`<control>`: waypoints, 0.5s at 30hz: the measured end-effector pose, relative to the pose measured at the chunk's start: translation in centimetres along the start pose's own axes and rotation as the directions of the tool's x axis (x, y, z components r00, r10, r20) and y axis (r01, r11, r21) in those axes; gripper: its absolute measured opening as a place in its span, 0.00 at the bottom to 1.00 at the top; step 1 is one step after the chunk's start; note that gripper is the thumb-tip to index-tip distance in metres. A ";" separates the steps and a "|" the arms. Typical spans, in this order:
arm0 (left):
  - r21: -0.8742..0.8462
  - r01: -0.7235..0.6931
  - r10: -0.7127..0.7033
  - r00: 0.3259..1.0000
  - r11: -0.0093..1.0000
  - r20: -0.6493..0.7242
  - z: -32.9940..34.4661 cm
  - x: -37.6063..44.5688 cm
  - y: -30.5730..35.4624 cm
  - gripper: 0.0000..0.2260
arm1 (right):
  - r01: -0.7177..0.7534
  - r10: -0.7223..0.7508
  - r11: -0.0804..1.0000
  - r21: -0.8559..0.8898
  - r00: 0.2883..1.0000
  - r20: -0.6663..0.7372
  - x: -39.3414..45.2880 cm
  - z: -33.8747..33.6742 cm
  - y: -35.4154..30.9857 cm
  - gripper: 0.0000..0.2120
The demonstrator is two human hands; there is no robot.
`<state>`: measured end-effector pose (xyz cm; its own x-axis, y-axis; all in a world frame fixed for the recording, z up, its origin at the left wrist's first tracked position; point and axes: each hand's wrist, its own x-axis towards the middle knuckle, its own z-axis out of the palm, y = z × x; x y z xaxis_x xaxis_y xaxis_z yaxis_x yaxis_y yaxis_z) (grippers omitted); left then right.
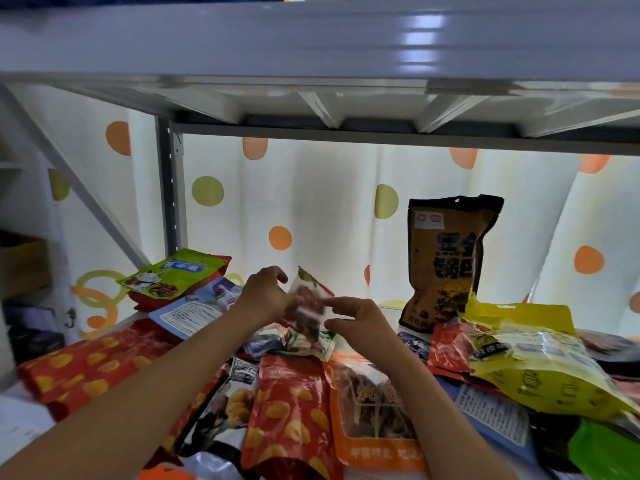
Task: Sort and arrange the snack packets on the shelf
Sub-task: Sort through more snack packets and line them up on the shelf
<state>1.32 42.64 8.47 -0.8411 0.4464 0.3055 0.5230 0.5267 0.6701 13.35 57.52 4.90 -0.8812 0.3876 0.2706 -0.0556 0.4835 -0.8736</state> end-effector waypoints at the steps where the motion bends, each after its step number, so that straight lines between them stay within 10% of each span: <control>1: 0.050 -0.001 0.002 1.000 0.999 -0.016 0.1 -0.1 -0.2 0.22 | 0.008 -0.007 0.999 -0.053 1.000 0.011 0.1 0.1 0.1 0.18; 6: 0.193 0.028 -0.023 0.999 0.981 -0.027 0.5 -0.5 -0.9 0.14 | 0.090 -0.071 0.907 -0.412 0.996 0.061 0.3 0.4 1.2 0.20; 15: 0.333 -0.144 0.151 0.989 0.932 0.006 1.7 -2.6 1.1 0.13 | 0.110 -0.159 0.828 -0.551 0.986 -0.041 -0.6 -0.5 0.3 0.17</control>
<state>4.38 43.32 7.24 -0.7516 0.5255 0.3987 0.6549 0.6669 0.3555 14.14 57.82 4.71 -0.8411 0.3381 0.4221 0.1155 0.8749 -0.4704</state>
